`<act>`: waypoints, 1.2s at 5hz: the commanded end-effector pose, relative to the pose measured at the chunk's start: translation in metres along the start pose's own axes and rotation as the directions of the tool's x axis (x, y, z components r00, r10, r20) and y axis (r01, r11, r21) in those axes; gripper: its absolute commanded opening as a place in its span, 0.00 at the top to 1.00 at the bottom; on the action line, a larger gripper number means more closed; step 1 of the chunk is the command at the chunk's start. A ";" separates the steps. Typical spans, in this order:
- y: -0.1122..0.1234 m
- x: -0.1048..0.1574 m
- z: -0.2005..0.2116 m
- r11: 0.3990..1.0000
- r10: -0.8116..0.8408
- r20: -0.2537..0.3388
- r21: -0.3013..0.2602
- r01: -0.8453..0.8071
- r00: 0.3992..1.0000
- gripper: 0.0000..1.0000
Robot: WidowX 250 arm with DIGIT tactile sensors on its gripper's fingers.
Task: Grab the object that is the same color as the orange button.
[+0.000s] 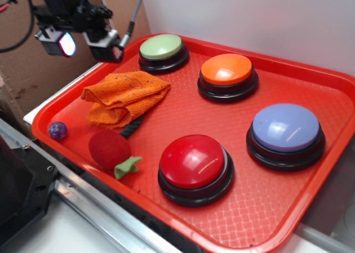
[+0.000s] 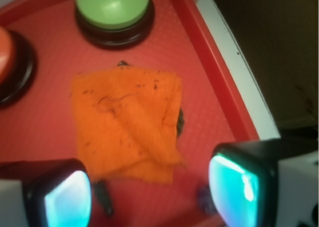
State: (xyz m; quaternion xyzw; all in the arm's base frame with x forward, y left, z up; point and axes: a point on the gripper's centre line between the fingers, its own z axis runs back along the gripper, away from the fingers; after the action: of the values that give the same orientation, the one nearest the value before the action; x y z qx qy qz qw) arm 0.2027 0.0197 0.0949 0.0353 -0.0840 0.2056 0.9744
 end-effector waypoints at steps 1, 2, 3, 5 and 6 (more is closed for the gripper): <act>0.002 0.022 -0.042 0.999 0.032 -0.032 0.000 -0.032 0.999 0.00; -0.007 0.027 -0.058 1.000 0.013 -0.053 -0.010 -0.014 0.999 0.00; -0.012 0.028 -0.070 0.999 -0.011 -0.075 -0.037 0.009 0.997 0.00; -0.011 0.029 -0.076 0.999 0.045 -0.097 0.012 -0.044 0.994 1.00; -0.009 0.030 -0.072 0.998 0.065 -0.091 0.031 -0.063 0.994 1.00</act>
State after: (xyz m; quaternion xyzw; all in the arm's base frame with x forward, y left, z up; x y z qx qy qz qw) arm 0.2359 0.0288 0.0187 0.0444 -0.0137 0.2420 0.9692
